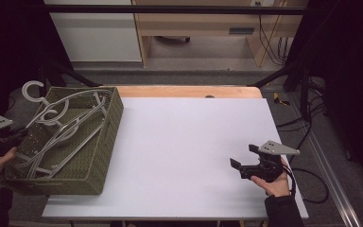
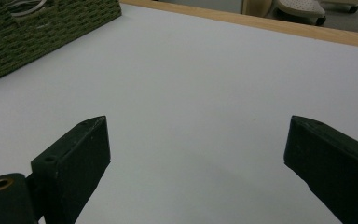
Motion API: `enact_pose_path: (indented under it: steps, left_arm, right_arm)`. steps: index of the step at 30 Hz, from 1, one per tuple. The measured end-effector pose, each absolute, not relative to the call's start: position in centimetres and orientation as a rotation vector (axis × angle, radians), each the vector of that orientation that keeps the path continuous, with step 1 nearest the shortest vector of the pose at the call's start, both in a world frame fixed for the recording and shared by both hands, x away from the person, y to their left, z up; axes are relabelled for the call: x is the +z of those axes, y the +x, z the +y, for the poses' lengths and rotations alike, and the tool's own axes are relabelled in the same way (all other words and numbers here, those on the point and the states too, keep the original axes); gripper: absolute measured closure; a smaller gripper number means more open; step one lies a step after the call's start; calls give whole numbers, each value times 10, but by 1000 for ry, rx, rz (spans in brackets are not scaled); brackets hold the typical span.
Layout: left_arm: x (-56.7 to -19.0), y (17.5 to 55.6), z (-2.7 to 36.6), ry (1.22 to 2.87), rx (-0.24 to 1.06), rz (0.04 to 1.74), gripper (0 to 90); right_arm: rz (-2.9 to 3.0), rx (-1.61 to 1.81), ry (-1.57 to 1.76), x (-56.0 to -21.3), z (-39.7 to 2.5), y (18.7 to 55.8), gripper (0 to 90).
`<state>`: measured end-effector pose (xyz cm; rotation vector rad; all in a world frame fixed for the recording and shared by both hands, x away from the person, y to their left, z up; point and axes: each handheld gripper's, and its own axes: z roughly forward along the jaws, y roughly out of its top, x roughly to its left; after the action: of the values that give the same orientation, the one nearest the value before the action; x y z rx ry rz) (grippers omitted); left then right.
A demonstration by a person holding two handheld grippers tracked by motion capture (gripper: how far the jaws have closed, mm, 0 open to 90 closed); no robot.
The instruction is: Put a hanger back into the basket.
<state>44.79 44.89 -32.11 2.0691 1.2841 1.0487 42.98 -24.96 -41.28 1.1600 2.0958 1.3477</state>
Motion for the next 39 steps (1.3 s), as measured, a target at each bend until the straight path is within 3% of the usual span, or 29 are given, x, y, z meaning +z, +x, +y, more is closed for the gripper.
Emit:
enact_pose_path:
  steps: [17, 30, 39]
  left_arm:
    - [-347, 459, 447, 2030, 973, 1360, 822]
    - [-345, 468, 443, 2117, 1061, 1341, 818]
    - [-373, 477, 454, 2179, 970, 1442, 813]
  right_arm:
    - [2099, 1348, 1155, -413, -249, 430, 73]
    - [2105, 1346, 1157, -414, -248, 430, 73]
    - [2115, 1345, 1151, -415, -248, 431, 73]
